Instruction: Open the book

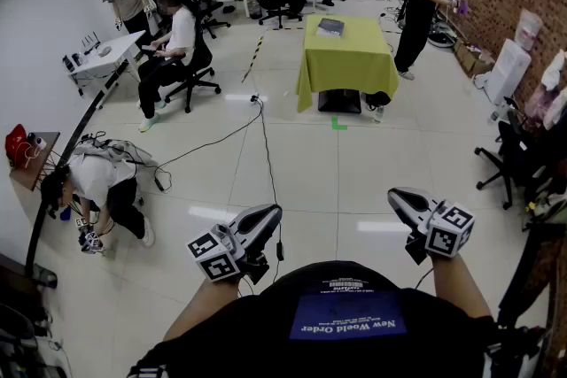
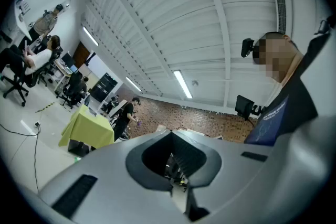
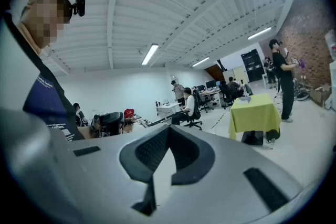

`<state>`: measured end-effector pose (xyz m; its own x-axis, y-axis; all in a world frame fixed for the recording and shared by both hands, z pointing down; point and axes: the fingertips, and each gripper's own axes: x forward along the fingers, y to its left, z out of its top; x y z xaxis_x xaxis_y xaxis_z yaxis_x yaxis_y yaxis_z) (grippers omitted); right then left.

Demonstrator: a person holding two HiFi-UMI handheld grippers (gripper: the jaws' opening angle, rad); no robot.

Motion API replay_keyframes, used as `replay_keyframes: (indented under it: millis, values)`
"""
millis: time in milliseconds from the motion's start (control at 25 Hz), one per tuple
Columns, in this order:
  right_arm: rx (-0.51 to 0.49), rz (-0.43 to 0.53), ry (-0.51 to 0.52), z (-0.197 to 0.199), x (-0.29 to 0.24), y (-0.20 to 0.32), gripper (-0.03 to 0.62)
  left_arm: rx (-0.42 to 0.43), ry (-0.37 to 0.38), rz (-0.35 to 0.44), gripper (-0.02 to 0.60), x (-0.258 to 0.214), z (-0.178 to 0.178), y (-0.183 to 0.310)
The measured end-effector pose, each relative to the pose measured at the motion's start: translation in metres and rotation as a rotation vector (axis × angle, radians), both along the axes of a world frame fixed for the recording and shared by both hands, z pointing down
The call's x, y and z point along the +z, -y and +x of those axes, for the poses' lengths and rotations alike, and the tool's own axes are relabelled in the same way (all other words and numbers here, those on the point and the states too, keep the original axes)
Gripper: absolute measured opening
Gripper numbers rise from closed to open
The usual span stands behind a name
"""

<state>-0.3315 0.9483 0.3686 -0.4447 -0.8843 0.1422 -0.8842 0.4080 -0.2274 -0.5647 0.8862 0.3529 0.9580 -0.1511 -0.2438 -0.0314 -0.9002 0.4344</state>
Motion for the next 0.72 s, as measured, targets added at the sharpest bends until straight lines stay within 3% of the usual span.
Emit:
replay_keyframes:
  millis: [320,560,720]
  values:
    - [0.035,-0.011,0.003,0.001,0.000,0.027,-0.014,0.039,0.025,-0.029,0.006,0.008,-0.004,0.037]
    - [0.038,-0.028,0.024,0.052,0.019,0.055,-0.014,0.049,0.053,-0.039,0.006,0.018,0.047,0.070]
    - [0.019,-0.012,0.055,0.107,0.026,0.081,-0.014,0.033,0.071,-0.038,0.006,0.017,0.104,0.096]
